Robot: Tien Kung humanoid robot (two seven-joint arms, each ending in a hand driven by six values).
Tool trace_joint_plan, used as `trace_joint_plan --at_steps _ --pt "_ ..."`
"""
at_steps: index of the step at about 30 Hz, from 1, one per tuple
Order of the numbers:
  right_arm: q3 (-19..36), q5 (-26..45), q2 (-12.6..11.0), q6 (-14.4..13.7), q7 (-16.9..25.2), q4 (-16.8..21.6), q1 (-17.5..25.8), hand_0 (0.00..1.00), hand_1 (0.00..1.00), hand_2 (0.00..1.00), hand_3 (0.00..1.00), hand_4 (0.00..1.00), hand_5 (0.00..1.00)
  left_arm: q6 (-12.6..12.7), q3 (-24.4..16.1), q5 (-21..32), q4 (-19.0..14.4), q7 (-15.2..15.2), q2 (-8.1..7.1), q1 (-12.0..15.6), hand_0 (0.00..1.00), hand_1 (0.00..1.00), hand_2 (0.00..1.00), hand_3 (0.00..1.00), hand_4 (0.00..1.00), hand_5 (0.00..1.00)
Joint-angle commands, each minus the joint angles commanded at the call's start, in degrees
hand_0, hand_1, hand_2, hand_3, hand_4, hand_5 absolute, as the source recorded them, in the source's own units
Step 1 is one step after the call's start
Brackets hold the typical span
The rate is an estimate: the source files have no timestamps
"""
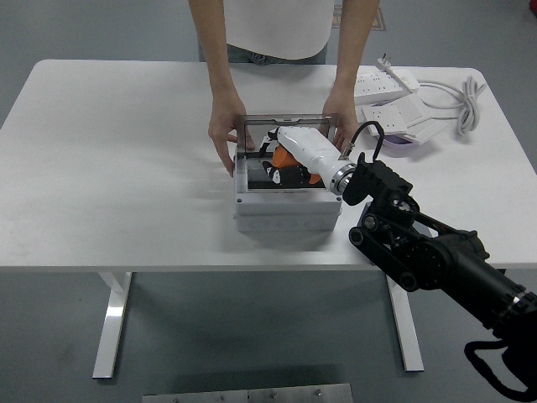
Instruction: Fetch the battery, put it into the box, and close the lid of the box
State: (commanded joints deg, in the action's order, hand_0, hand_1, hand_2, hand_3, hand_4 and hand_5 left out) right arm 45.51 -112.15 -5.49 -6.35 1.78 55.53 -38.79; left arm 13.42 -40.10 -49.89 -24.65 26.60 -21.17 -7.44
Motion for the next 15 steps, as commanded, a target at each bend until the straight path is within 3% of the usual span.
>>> trace_joint_plan --at_steps 5,6,11,12,15 --pt "-0.1 0.2 0.0 0.0 0.1 0.0 0.1 0.354 0.453 0.508 0.541 0.71 0.341 0.0 0.0 0.0 0.0 0.0 0.02 0.1 0.625 0.699 0.597 0.562 0.56 0.032" --pt "-0.1 0.2 0.0 -0.1 0.1 0.0 0.1 0.409 0.482 0.526 0.534 0.774 0.412 0.0 0.0 0.0 0.0 0.1 0.03 0.1 0.625 0.699 0.596 0.561 0.555 0.029" --pt "-0.3 0.4 -0.1 -0.2 0.1 0.0 0.1 0.409 0.482 0.526 0.534 0.774 0.412 0.0 0.1 -0.1 0.0 0.1 0.07 0.0 0.625 0.699 0.596 0.561 0.555 0.029" --pt "-0.3 0.5 -0.1 -0.2 0.1 -0.1 0.0 0.441 0.504 0.54 0.536 0.858 0.539 0.0 0.1 -0.1 0.0 0.1 0.07 0.0 0.624 0.7 0.596 0.56 0.552 0.026" --pt "-0.4 0.5 -0.1 -0.3 0.0 -0.1 0.0 0.441 0.504 0.54 0.536 0.858 0.539 0.0 0.1 -0.1 0.0 0.1 0.07 0.0 0.624 0.7 0.596 0.56 0.552 0.026"
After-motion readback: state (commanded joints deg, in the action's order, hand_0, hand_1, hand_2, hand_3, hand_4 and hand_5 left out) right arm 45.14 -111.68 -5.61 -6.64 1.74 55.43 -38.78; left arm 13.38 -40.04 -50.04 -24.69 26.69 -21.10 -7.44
